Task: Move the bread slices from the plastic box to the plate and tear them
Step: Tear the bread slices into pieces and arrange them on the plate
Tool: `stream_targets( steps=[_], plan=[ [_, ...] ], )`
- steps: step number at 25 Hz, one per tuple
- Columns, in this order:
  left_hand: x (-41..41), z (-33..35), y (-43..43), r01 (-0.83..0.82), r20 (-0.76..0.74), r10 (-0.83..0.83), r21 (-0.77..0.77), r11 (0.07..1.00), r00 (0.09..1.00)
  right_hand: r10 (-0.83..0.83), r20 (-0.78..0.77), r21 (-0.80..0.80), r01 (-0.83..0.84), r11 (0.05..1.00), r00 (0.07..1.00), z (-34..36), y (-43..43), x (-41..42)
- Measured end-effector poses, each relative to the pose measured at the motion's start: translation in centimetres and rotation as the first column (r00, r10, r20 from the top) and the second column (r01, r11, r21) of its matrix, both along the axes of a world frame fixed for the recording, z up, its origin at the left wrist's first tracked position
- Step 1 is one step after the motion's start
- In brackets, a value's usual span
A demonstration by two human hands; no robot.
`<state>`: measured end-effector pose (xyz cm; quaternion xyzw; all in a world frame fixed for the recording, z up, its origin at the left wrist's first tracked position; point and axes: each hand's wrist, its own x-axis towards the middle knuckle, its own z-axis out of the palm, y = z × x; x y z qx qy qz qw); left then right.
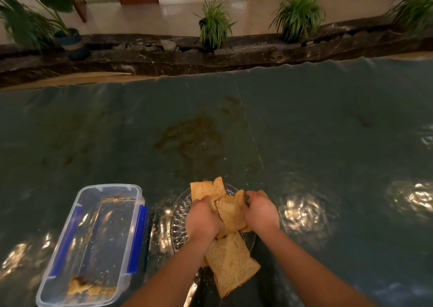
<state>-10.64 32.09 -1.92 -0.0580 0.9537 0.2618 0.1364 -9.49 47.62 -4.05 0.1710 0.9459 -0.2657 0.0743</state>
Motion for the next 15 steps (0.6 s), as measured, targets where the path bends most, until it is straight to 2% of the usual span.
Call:
stream_targets(
  steps=[4,10,13,15],
  plan=[
    [0.1,-0.5,-0.3,0.081,-0.042,-0.079,0.062,0.995,0.996,0.047,-0.021,-0.031,-0.048,0.998,0.999,-0.6,0.4,-0.2],
    [0.4,-0.6,-1.2,0.095,-0.087,-0.087,0.094,0.991,0.992,0.045,-0.017,-0.071,-0.046,0.996,0.999,-0.9,1.1,0.2],
    [1.6,0.4,-2.1,0.073,-0.164,-0.054,0.112,0.991,0.985,-0.022,-0.042,-0.149,0.015,0.989,0.999,-0.3,1.4,1.1],
    [3.6,1.2,-3.3,0.036,-0.179,-0.004,0.177,0.983,0.984,-0.076,-0.057,-0.195,0.064,0.979,0.995,0.2,2.0,2.9]
  ],
)
